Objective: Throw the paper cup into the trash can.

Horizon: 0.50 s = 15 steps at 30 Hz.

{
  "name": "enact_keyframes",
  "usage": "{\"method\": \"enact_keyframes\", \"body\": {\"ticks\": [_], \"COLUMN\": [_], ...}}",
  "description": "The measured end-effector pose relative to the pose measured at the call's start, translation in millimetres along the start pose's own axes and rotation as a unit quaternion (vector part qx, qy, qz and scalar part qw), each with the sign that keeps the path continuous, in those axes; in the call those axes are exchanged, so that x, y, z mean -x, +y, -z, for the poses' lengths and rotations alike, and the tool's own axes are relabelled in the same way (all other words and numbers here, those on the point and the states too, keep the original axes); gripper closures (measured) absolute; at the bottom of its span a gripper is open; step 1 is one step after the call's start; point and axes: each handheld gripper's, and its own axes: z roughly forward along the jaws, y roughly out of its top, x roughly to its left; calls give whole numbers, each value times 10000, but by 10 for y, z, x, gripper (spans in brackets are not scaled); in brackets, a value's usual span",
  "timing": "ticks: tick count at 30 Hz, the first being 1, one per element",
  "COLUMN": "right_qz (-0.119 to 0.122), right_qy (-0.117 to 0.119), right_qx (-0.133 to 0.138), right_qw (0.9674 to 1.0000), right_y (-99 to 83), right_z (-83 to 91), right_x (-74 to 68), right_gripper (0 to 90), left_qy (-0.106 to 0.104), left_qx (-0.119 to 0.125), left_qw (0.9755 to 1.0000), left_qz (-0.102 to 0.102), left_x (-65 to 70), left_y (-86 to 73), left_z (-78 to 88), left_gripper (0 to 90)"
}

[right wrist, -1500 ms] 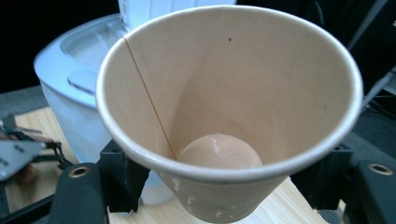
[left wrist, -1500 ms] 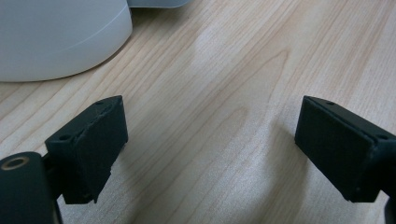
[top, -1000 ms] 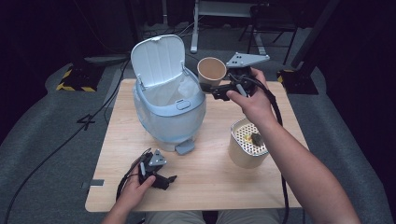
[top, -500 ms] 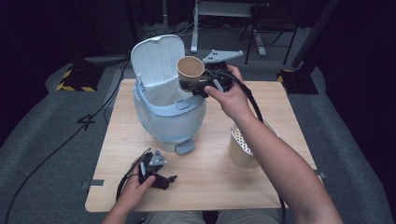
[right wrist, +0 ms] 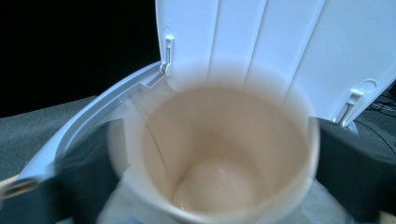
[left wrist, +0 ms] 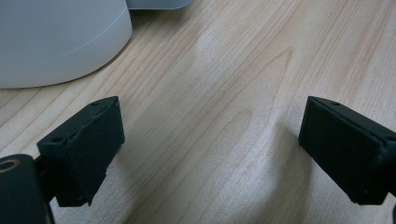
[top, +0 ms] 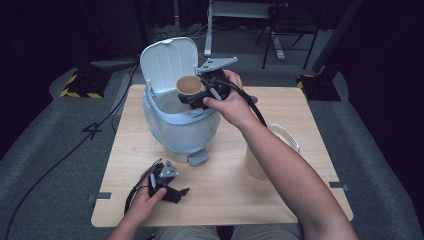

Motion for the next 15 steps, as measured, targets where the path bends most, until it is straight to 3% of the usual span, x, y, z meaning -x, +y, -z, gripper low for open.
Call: {"method": "enact_keyframes", "body": {"ticks": [2, 3, 5, 8, 10, 12, 14, 15], "right_qz": [56, 67, 90, 98, 88, 103, 82, 80], "right_qy": [-72, -65, -65, -95, -117, -79, -63, -36], "right_qx": [22, 19, 10, -8, 65, 118, 164, 178], "right_qw": [10000, 10000, 9999, 9999, 9999, 9998, 9998, 9998], "right_y": [25, 36, 46, 44, 42, 40, 35, 32], "right_z": [16, 29, 56, 100, 138, 199, 274, 318], "right_x": [-20, -26, -34, -34, -35, -30, -25, -21], "right_gripper": [193, 213, 92, 197, 125, 176, 139, 163], "left_qy": [-1, -4, -8, -12, -14, -18, -29, -36], "left_qx": [-1, -3, -9, -9, -2, -2, -4, -3], "left_qw": [10000, 10000, 10000, 10000, 10000, 10000, 10000, 10000], "left_qz": [-3, -7, -15, -22, -23, -27, -34, -38], "left_x": [-1, -2, -4, -6, -7, -8, -10, -11], "left_y": [0, 0, 1, 1, 0, 0, 0, -1], "left_z": [0, 1, 1, 1, 0, 0, 1, 1], "left_gripper": [74, 74, 73, 72, 72, 72, 72, 72]}}
